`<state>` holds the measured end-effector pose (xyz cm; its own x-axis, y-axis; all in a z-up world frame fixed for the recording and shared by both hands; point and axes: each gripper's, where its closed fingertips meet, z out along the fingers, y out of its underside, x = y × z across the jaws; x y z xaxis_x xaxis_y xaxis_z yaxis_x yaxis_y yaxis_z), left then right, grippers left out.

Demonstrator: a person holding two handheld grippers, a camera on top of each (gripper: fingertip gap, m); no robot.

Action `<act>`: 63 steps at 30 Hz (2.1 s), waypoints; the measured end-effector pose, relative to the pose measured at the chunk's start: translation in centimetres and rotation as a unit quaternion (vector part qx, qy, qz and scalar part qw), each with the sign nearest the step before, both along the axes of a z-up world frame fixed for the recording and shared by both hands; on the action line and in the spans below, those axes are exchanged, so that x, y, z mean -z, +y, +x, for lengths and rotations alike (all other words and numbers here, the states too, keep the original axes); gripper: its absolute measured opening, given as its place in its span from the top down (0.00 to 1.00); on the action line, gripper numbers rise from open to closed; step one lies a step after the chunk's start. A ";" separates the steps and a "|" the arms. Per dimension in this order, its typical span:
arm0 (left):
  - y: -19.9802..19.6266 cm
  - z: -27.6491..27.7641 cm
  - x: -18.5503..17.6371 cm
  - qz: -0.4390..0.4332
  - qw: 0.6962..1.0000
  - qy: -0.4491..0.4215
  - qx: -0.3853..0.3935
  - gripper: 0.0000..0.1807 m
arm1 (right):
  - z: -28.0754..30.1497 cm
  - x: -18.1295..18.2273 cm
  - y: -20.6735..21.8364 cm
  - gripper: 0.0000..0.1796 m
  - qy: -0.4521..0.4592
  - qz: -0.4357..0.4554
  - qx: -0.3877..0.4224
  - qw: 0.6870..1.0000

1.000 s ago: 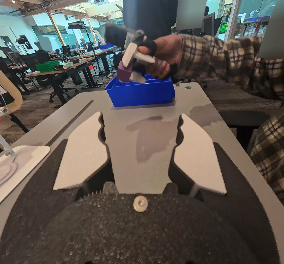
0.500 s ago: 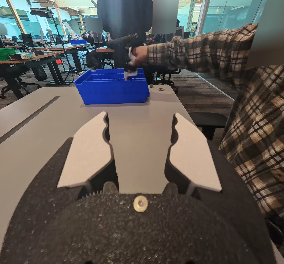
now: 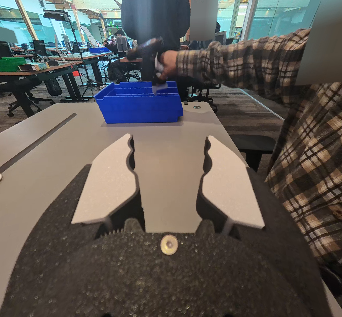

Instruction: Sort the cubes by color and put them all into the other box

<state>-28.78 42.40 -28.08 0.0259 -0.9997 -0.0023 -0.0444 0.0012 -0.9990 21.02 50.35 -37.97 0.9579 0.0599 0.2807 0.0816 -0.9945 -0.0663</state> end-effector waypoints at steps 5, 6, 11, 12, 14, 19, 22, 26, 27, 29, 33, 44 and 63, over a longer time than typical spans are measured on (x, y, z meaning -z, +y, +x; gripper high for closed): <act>0.5 -0.5 -0.6 0.012 1.000 0.000 -0.020 0.60 | -11.2 -11.0 4.1 0.66 0.161 0.190 -0.112 0.962; 0.6 -0.6 -0.8 0.014 1.000 -0.001 -0.025 0.60 | -14.6 -13.1 4.5 0.65 0.222 0.231 -0.145 0.936; 0.8 -1.6 -1.8 0.015 0.999 -0.008 -0.048 0.60 | -29.0 -18.7 2.5 0.58 0.468 0.349 -0.280 0.762; 0.7 -2.0 -2.0 0.017 0.998 -0.007 -0.054 0.60 | -31.2 -18.7 1.8 0.57 0.513 0.355 -0.297 0.723; 0.4 -2.8 -2.4 0.023 0.998 -0.004 -0.066 0.60 | -34.7 -17.5 0.9 0.58 0.577 0.360 -0.312 0.663; -0.1 -7.0 -2.7 0.042 0.990 0.049 -0.129 0.60 | -40.6 -10.0 0.6 0.59 0.615 0.346 -0.340 0.622; 0.6 -13.2 -3.0 0.057 0.965 0.127 -0.222 0.61 | -43.1 -7.9 -0.4 0.60 0.664 0.324 -0.340 0.582; 2.3 -27.0 -2.1 0.041 0.873 0.312 -0.373 0.61 | -45.4 -6.5 -2.2 0.60 0.709 0.265 -0.352 0.550; 2.5 -30.9 -1.7 0.026 0.839 0.366 -0.402 0.60 | -45.7 -6.1 -2.4 0.61 0.707 0.259 -0.360 0.551; 2.4 -37.8 -0.7 -0.027 0.776 0.452 -0.438 0.60 | -46.4 -5.1 -2.8 0.61 0.701 0.247 -0.372 0.555; 2.3 -46.3 1.7 -0.150 0.700 0.521 -0.465 0.67 | -47.5 -4.4 -3.7 0.61 0.706 0.223 -0.384 0.551; 1.1 -55.6 11.6 -0.316 0.507 0.693 -0.403 0.69 | -47.9 -3.9 -4.4 0.62 0.711 0.207 -0.393 0.544; 4.7 -53.6 10.3 -0.254 0.588 0.647 -0.414 0.87 | -47.8 -4.0 -4.7 0.64 0.715 0.198 -0.394 0.543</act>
